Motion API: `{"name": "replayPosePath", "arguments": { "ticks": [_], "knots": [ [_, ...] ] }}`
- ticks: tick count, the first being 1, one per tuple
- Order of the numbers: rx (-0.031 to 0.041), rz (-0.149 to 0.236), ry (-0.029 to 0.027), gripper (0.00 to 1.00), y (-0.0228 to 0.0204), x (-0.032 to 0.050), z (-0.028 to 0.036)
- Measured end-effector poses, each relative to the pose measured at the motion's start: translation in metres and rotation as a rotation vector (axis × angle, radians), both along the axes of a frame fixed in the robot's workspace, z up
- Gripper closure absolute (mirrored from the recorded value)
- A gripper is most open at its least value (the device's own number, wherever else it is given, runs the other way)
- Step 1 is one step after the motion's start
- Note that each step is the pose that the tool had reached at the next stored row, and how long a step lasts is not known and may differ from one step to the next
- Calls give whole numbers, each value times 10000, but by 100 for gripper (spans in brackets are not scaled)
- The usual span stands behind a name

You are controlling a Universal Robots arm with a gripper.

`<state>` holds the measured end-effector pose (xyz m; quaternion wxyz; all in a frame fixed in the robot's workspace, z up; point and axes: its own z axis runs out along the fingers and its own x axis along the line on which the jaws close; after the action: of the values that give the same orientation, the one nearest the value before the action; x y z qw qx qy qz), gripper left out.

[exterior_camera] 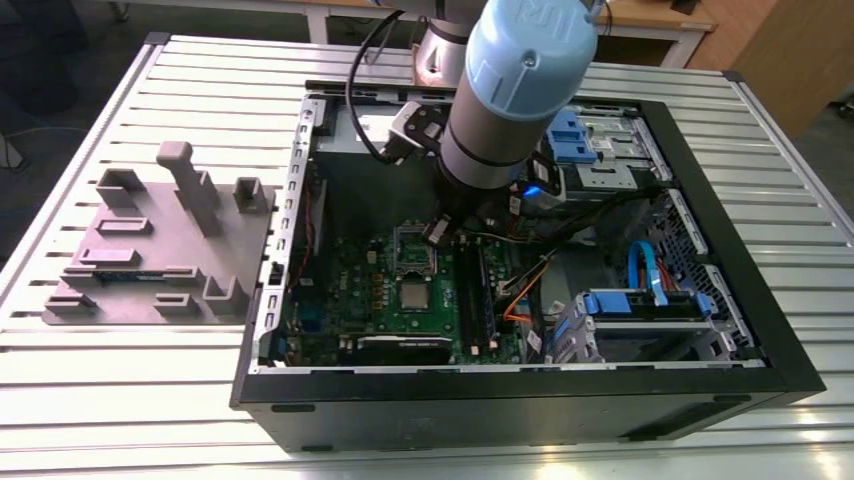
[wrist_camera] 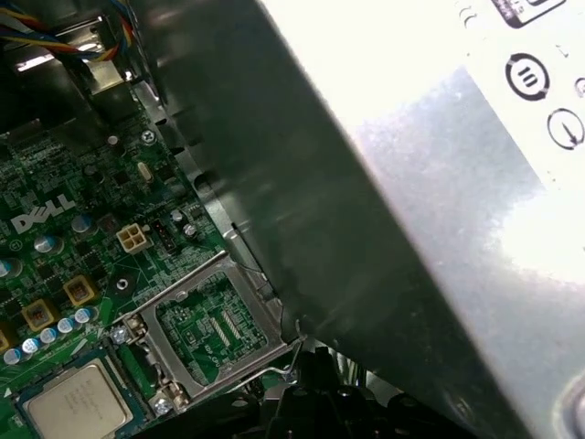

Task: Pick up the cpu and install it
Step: 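Close the cpu cover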

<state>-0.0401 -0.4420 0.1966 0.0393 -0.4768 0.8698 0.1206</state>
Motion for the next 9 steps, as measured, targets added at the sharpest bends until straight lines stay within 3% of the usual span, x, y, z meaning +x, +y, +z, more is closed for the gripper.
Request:
{"name": "replayPosePath", "arguments": {
  "ticks": [9],
  "knots": [
    [-72,0,19,89,1,-7,17]
  ]
}}
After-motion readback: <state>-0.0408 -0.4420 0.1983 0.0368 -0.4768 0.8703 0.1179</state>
